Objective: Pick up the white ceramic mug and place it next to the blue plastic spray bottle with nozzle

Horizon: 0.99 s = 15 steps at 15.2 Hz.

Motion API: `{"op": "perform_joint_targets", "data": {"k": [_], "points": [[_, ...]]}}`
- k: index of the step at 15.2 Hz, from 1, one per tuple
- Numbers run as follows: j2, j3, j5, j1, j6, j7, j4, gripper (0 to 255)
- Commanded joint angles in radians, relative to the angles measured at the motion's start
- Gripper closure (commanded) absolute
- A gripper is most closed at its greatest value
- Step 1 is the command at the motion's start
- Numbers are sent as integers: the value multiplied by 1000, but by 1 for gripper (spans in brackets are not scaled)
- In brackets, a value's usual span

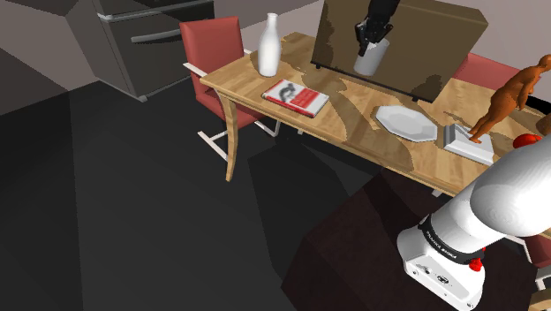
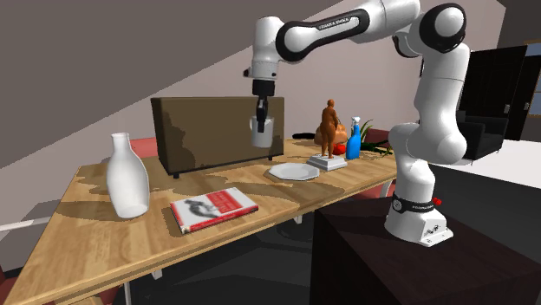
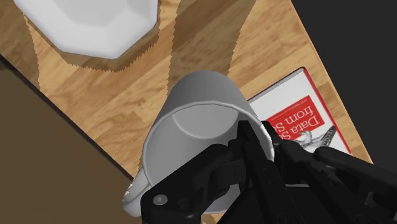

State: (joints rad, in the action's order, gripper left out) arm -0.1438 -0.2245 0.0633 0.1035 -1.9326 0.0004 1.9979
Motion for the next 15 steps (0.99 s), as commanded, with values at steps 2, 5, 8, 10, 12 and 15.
{"op": "perform_joint_targets", "data": {"k": [2,5,8,10,12,15], "points": [[-2,0,0,0,40,-2,-38,255],[-2,1,-1,-1,80,-3,-77,255],[-1,2,-2,-1,120,-4,-119,255],[1,2,-3,-2,147,-5,-148,255],[4,3,-4,-2,174,-7,-178,255],[10,3,-5,-2,216,-9,-225,255]]}}
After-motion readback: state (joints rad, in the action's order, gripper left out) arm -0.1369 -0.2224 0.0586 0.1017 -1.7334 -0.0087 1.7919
